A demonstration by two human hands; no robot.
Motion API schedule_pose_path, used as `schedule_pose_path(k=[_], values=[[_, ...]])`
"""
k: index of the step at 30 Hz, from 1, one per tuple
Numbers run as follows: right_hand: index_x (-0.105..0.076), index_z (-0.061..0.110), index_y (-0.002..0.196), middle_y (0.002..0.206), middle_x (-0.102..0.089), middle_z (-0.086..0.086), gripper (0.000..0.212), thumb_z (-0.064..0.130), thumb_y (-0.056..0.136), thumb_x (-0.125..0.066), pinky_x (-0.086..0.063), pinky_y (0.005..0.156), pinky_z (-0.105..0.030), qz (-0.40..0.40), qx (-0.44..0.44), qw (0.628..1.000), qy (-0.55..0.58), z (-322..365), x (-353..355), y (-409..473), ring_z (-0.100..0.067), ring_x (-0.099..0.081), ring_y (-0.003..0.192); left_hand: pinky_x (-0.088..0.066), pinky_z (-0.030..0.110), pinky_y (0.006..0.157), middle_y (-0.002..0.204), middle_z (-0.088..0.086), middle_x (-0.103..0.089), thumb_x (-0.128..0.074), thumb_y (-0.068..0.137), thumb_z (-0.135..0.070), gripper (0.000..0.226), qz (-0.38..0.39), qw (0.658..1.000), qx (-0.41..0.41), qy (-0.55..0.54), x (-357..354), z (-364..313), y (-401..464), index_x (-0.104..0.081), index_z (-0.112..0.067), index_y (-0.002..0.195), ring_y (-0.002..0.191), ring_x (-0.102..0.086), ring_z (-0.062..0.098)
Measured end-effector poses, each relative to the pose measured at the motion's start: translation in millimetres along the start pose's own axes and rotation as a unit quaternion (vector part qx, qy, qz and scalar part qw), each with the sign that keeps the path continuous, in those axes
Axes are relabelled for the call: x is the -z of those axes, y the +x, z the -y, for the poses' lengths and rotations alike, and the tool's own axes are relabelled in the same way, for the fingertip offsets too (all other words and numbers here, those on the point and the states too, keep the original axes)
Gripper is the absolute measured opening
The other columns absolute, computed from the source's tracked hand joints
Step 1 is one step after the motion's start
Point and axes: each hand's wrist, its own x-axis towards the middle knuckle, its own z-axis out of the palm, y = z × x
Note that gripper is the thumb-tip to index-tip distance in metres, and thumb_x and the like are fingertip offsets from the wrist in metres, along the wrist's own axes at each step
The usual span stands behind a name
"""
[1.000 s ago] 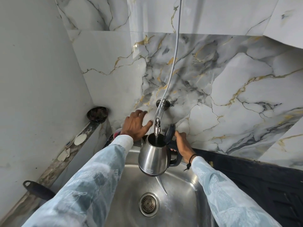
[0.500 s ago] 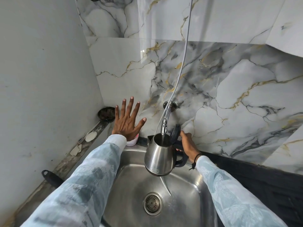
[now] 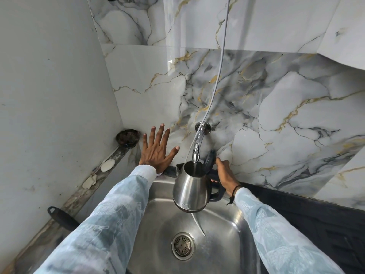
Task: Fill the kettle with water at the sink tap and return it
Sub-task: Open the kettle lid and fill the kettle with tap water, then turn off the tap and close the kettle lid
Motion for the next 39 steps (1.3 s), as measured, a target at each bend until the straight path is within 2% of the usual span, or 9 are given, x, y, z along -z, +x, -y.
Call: schedule_pose_path(k=[7,10,13,16,19,26,32,36,39], values=[[-0.051,0.004,0.133,0.131,-0.059,-0.014,0.057,0.055,0.11,-0.043,-0.043,0.073,-0.035,-0.008,-0.002,1.0,0.006,-1.7,-0.1,1.2,-0.03,-0.057,0.115,0.009,0.053,0.127,0.174,-0.006,0.006,-0.014,0.094,-0.073,0.085,0.022,1.0,-0.003,-0.019,-6.9,-6.8,0.4,-0.001,-0.028,0.164,0.16,0.013,0.024],[-0.05,0.005,0.132,0.134,-0.058,-0.014,0.055,0.055,0.11,-0.043,-0.04,0.09,-0.039,-0.006,-0.002,1.0,0.01,-2.7,0.8,-0.4,-0.031,-0.054,0.119,-0.008,0.05,0.128,0.171,0.001,-0.022,-0.023,0.096,-0.069,0.081,0.033,0.997,0.0,-0.065,-8.6,-15.7,-0.2,-0.02,-0.021,0.161,0.159,-0.008,0.028],[-0.05,0.006,0.133,0.136,-0.057,-0.014,0.055,0.055,0.11,-0.043,-0.038,0.092,-0.039,-0.005,-0.002,1.0,0.009,-4.6,1.7,-0.6,-0.03,-0.053,0.118,-0.033,0.049,0.115,0.147,0.007,-0.054,-0.043,0.095,-0.065,0.069,0.042,0.992,0.007,-0.122,-11.2,-27.9,1.5,-0.048,-0.017,0.144,0.142,-0.036,0.031],[-0.052,0.005,0.136,0.137,-0.057,-0.014,0.058,0.057,0.109,-0.043,-0.04,0.091,-0.039,-0.001,-0.002,1.0,0.005,-6.5,1.5,0.7,-0.03,-0.054,0.118,-0.044,0.048,0.103,0.119,0.003,-0.068,-0.062,0.087,-0.062,0.057,0.078,0.981,0.025,-0.176,-13.5,-41.5,6.1,-0.066,-0.018,0.122,0.124,-0.049,0.028],[-0.051,0.005,0.136,0.14,-0.058,-0.016,0.058,0.057,0.109,-0.043,-0.043,0.092,-0.04,0.001,0.001,1.0,0.012,-9.5,1.1,3.9,-0.031,-0.056,0.121,-0.048,0.047,0.1,0.109,0.001,-0.071,-0.07,0.083,-0.057,0.045,0.111,0.967,0.037,-0.227,-17.1,-55.1,9.7,-0.074,-0.02,0.109,0.118,-0.054,0.027],[-0.052,0.006,0.138,0.141,-0.059,-0.016,0.059,0.056,0.11,-0.041,-0.045,0.095,-0.043,-0.003,0.002,1.0,0.01,-11.0,1.3,9.7,-0.031,-0.056,0.121,-0.054,0.043,0.098,0.105,0.005,-0.078,-0.075,0.085,-0.04,0.031,0.124,0.94,0.087,-0.306,-27.4,-65.8,15.8,-0.079,-0.016,0.105,0.106,-0.068,0.029],[-0.05,0.006,0.135,0.138,-0.06,-0.017,0.056,0.055,0.109,-0.044,-0.054,0.107,-0.053,-0.002,-0.011,1.0,0.024,-10.0,1.3,10.8,-0.036,-0.062,0.126,-0.056,0.044,0.09,0.098,0.007,-0.074,-0.076,0.078,-0.051,0.039,0.106,0.953,0.103,-0.263,-27.1,-73.7,16.2,-0.072,-0.015,0.092,0.097,-0.068,0.031],[-0.052,0.003,0.135,0.138,-0.061,-0.019,0.056,0.053,0.11,-0.044,-0.057,0.088,-0.042,-0.004,-0.009,1.0,0.027,-11.3,2.3,14.0,-0.034,-0.062,0.123,-0.056,0.045,0.086,0.091,0.005,-0.074,-0.073,0.068,-0.057,0.039,0.063,0.963,0.113,-0.236,-29.2,-79.6,14.3,-0.066,-0.021,0.081,0.091,-0.069,0.032],[-0.053,0.002,0.135,0.136,-0.062,-0.019,0.058,0.053,0.107,-0.049,-0.059,0.1,-0.051,-0.003,-0.016,0.999,0.045,-13.9,2.2,14.9,-0.035,-0.064,0.123,-0.055,0.039,0.081,0.091,0.005,-0.071,-0.078,0.072,-0.056,0.04,0.098,0.956,0.084,-0.264,-28.2,-67.4,16.0,-0.067,-0.019,0.084,0.089,-0.066,0.027]])
